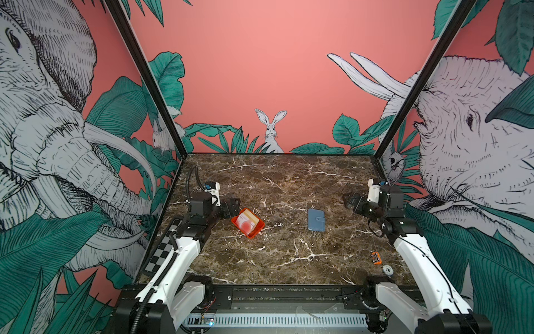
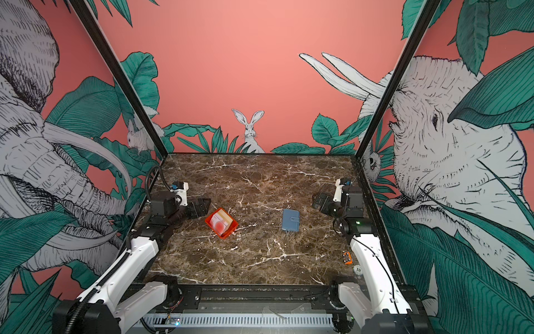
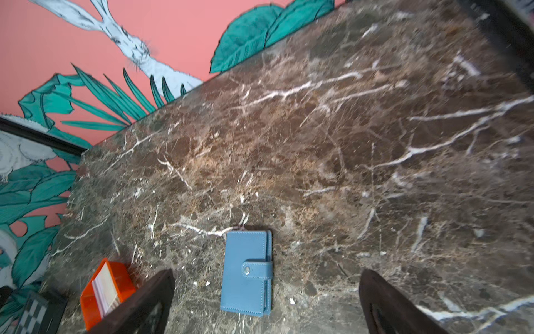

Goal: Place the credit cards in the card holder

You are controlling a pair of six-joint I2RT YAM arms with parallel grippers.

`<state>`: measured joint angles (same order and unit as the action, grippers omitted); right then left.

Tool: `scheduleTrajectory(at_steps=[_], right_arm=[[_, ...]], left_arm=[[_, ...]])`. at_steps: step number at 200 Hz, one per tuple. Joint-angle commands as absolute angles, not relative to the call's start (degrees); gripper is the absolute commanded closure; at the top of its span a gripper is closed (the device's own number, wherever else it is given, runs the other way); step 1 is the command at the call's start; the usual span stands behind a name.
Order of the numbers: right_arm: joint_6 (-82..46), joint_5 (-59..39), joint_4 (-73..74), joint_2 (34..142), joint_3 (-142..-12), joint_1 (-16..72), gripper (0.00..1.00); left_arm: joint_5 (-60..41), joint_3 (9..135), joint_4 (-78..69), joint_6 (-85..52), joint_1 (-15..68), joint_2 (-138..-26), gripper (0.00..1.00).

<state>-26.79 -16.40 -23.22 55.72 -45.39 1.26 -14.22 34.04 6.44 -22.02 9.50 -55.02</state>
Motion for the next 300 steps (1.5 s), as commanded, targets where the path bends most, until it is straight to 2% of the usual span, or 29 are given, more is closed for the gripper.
scheduleTrajectory(at_steps=[1, 9, 14, 38, 56, 109, 136, 183, 230, 270, 300], right_arm=[[-25.3, -16.5, -29.1, 58.1, -48.8, 3.8, 0.16], [-24.5, -12.6, -30.4, 58.1, -49.2, 5.8, 0.22], [-24.4, -10.3, -30.7, 57.9, -49.3, 7.1, 0.22], [-24.5, -11.2, -32.4, 57.8, -49.5, 8.4, 0.06], [-24.6, -10.5, -33.2, 57.7, -49.4, 10.5, 0.04], [-26.3, -6.0, -33.9, 57.0, -47.0, 18.0, 0.02], [-27.4, -6.8, -32.0, 57.1, -45.6, 19.8, 0.02], [-30.3, -8.5, -29.5, 61.2, -44.5, 20.1, 0.02], [-34.1, -3.5, -27.9, 63.2, -43.2, 20.1, 0.02], [-32.6, -2.0, -29.0, 62.5, -44.1, 20.0, 0.02], [-30.0, -4.5, -27.5, 64.6, -44.2, 20.1, 0.02]], left_arm=[[-15.6, 33.9, 8.6, -24.0, 11.2, -53.4, 0.01], [-15.2, 33.8, 8.9, -24.3, 12.0, -53.3, 0.01], [-15.1, 33.6, 9.0, -24.4, 12.5, -53.2, 0.01], [-14.7, 33.3, 9.2, -25.3, 14.9, -53.3, 0.01], [-14.7, 33.0, 9.3, -26.0, 16.7, -53.3, 0.01], [-15.5, 32.4, 9.9, -29.2, 21.9, -53.9, 0.01], [-13.8, 32.1, 9.2, -32.0, 25.8, -54.8, 0.01], [-10.3, 33.1, 10.5, -35.7, 32.8, -55.5, 0.01], [-7.4, 33.3, 11.1, -38.0, 37.8, -56.4, 0.01], [-5.9, 34.4, 10.5, -38.9, 41.7, -58.3, 0.01], [-5.9, 35.1, 8.2, -40.0, 43.7, -60.9, 0.01]])
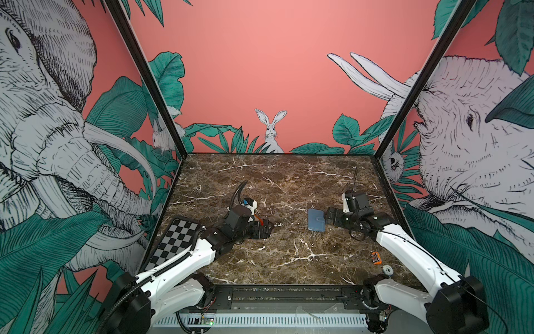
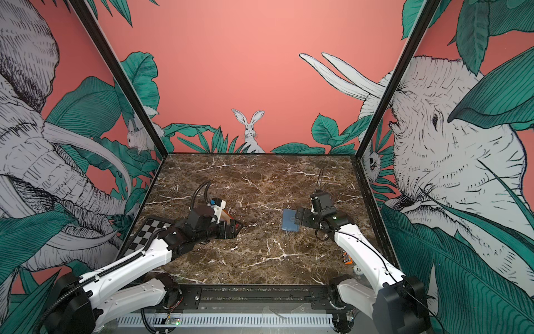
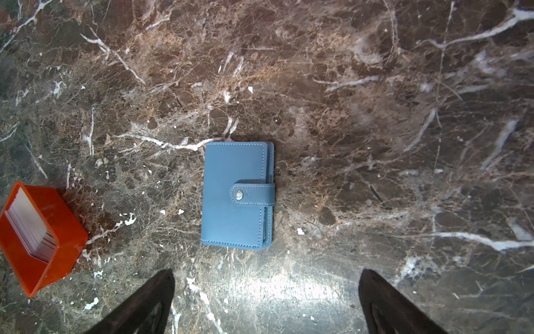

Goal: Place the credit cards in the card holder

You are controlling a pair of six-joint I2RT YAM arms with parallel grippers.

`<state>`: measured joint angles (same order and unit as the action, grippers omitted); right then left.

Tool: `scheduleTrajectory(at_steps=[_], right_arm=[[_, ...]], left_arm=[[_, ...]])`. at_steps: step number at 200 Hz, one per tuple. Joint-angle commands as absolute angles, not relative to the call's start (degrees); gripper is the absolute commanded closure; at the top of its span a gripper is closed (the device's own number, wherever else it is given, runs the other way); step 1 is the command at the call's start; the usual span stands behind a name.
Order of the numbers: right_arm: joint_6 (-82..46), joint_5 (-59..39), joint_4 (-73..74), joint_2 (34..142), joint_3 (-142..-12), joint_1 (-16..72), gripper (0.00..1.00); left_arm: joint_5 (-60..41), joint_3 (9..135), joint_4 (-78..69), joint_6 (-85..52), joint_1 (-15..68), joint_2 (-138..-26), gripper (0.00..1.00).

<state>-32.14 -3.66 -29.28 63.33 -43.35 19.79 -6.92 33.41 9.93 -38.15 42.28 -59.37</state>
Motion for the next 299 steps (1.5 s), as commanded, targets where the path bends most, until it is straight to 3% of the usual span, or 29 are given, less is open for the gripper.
scheduleTrajectory(at_steps=[1, 101, 173, 280, 299], right_arm=[[-29.9, -4.6, -27.4, 64.7, -44.2, 20.0, 0.02], [-29.8, -11.4, -19.0, 80.5, -46.2, 23.3, 0.03], [-30.6, -7.6, -17.7, 86.9, -48.8, 24.2, 0.18], [-29.7, -5.8, -16.8, 88.1, -45.7, 27.0, 0.31], [-30.2, -5.3, -16.2, 87.4, -44.0, 28.5, 0.33]], left_arm=[[-5.9, 35.1, 8.2, -40.0, 43.7, -61.0, 0.01], [-2.1, 34.8, 6.4, -41.6, 46.1, -60.7, 0.01], [-3.5, 34.9, 5.7, -40.7, 46.1, -58.5, 0.02], [-9.7, 38.4, 1.4, -41.8, 46.4, -65.0, 0.06], [-9.5, 38.9, 0.8, -42.4, 46.6, -66.4, 0.11]])
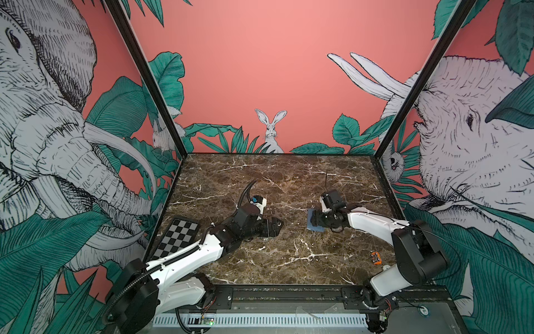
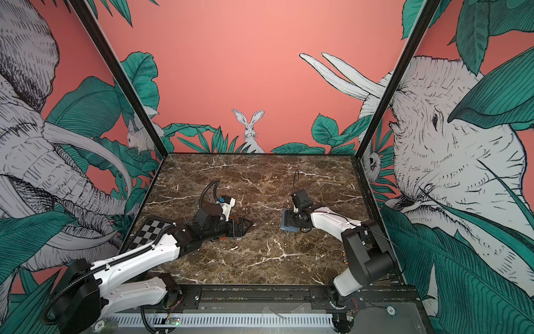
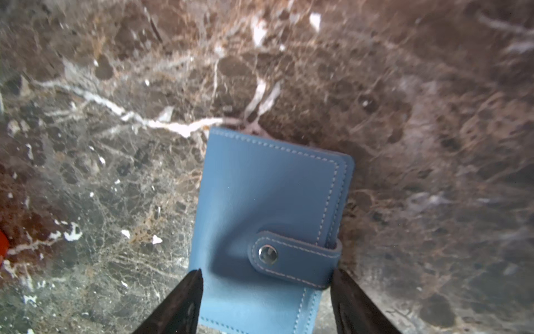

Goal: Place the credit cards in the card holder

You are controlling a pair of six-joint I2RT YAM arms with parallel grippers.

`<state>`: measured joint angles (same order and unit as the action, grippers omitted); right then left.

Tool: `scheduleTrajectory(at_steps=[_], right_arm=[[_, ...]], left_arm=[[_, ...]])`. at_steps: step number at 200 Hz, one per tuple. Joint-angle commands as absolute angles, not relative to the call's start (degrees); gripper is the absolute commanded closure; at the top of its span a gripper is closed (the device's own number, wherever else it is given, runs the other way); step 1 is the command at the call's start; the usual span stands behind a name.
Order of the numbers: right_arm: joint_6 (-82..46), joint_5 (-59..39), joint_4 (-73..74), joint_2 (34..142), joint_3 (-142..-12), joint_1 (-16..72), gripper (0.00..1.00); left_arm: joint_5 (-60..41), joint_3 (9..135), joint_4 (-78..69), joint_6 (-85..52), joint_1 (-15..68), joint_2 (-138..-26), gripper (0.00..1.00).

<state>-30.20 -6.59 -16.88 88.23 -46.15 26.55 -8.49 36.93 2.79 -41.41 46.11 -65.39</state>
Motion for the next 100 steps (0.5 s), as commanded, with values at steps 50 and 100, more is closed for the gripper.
scheduleTrajectory(at_steps=[50, 100], right_arm=[[-31.2, -2.8, -16.7, 84.6, -40.1, 31.6, 0.36], [-32.9, -0.9, -19.8, 79.8, -36.6, 33.2, 0.40]], left_arm=[[-9.8, 39.5, -1.9, -43.4, 47.3, -69.0, 0.14], [-9.6, 41.2, -3.2, -43.8, 49.8, -73.3, 0.14]])
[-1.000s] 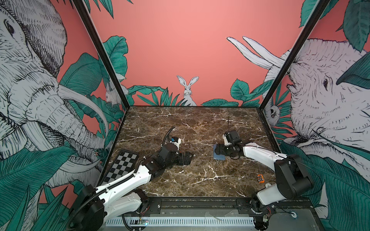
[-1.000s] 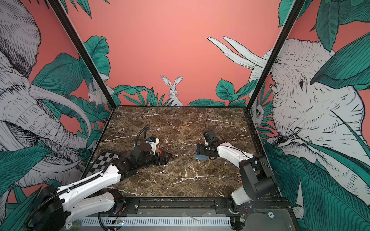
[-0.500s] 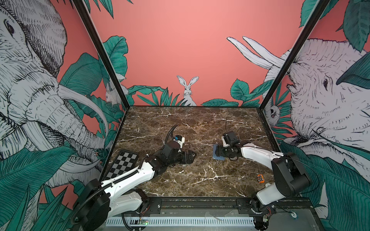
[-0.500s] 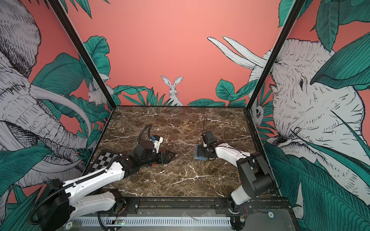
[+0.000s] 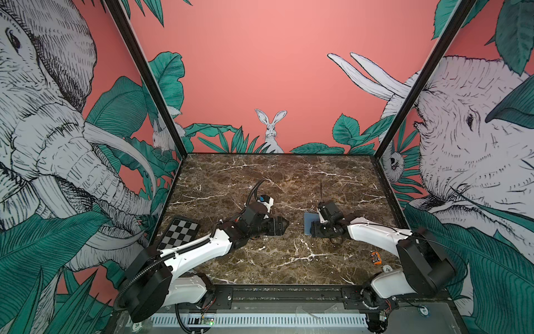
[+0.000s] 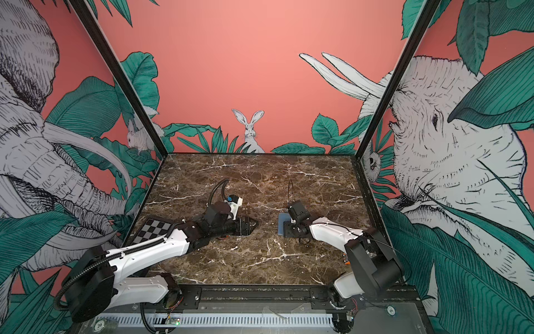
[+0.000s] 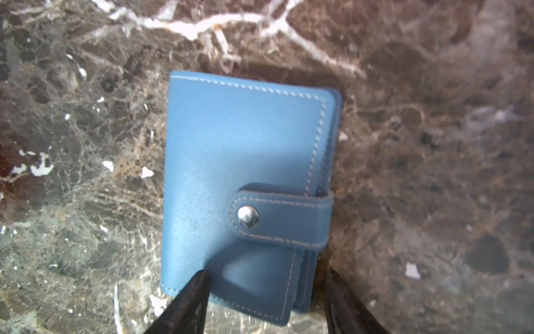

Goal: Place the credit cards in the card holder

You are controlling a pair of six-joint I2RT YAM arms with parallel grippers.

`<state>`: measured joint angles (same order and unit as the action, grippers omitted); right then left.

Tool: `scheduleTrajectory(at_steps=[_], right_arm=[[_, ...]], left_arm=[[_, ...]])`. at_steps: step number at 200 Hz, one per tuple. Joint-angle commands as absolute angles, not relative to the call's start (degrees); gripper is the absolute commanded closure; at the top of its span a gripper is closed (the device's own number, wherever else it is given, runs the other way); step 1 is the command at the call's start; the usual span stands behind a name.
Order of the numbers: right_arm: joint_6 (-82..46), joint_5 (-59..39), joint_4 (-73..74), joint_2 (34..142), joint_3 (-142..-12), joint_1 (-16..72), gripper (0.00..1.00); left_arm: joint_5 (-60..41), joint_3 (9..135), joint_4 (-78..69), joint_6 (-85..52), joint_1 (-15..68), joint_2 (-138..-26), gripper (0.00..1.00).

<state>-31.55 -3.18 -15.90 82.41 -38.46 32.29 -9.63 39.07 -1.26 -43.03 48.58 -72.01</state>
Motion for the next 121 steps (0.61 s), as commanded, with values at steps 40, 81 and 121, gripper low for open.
scheduleTrajectory(at_steps=[40, 81, 121], right_arm=[[-34.3, -0.1, -22.6, 73.4, -34.3, 33.4, 0.43], [-33.4, 3.2, -26.5, 71.5, -38.1, 33.1, 0.45], [-31.7, 1.5, -24.6, 76.9, -43.7, 31.4, 0.46]], left_arm=[[-10.0, 42.7, -4.4, -44.0, 50.4, -76.5, 0.17], [-10.1, 44.3, -4.5, -43.6, 50.5, -78.5, 0.19], [-9.8, 43.8, -5.2, -44.8, 50.6, -79.0, 0.21]])
